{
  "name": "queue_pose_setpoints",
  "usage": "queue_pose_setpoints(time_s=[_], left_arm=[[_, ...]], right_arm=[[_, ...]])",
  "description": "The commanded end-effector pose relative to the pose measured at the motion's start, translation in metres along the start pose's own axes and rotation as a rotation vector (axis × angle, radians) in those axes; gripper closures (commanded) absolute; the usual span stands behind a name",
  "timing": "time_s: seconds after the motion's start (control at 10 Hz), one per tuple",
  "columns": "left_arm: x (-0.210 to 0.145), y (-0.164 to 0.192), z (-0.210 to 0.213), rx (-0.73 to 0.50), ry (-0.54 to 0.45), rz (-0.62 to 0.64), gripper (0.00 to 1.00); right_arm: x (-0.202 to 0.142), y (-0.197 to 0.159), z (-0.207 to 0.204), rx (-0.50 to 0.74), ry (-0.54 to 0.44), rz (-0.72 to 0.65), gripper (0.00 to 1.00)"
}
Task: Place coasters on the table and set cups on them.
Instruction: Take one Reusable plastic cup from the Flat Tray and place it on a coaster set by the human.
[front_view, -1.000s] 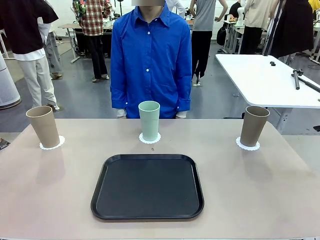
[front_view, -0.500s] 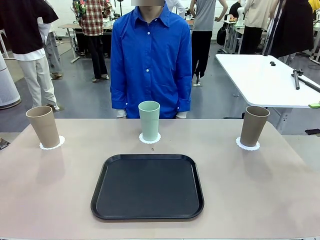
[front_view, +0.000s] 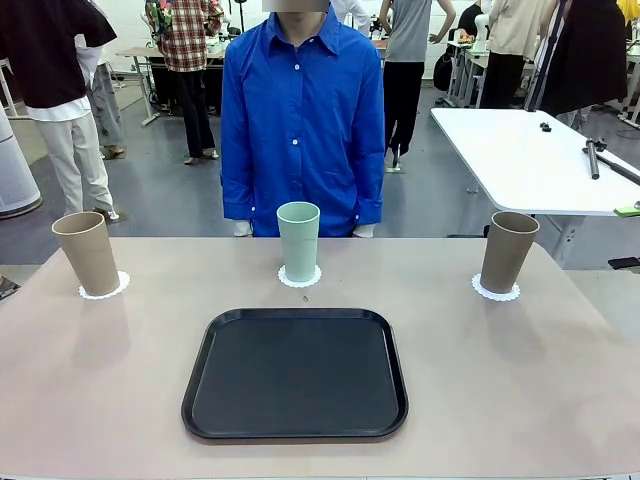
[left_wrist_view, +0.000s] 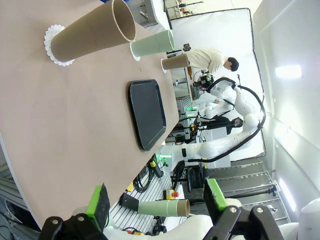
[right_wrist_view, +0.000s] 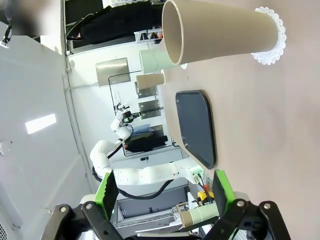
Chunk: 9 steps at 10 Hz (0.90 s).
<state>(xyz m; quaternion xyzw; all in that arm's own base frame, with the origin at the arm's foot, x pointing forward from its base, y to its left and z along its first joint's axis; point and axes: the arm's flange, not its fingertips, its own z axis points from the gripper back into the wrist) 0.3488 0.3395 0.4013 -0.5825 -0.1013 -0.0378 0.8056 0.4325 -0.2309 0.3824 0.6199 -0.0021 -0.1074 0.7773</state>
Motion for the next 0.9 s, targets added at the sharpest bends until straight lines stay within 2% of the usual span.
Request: queue_pose_setpoints(time_s=[0.0,0.8], left_arm=[[-0.0009,-0.0026,-0.0007,0.004,-0.001,0.000,0.00],[-0.0009,-0.0026,-0.0007,0.004,-0.001,0.000,0.00]], right_arm=[[-0.0016,0.0004,0.0005,0.007,0.007,0.000,0.00],[-0.0016,0.0004,0.0005,0.007,0.007,0.000,0.00]])
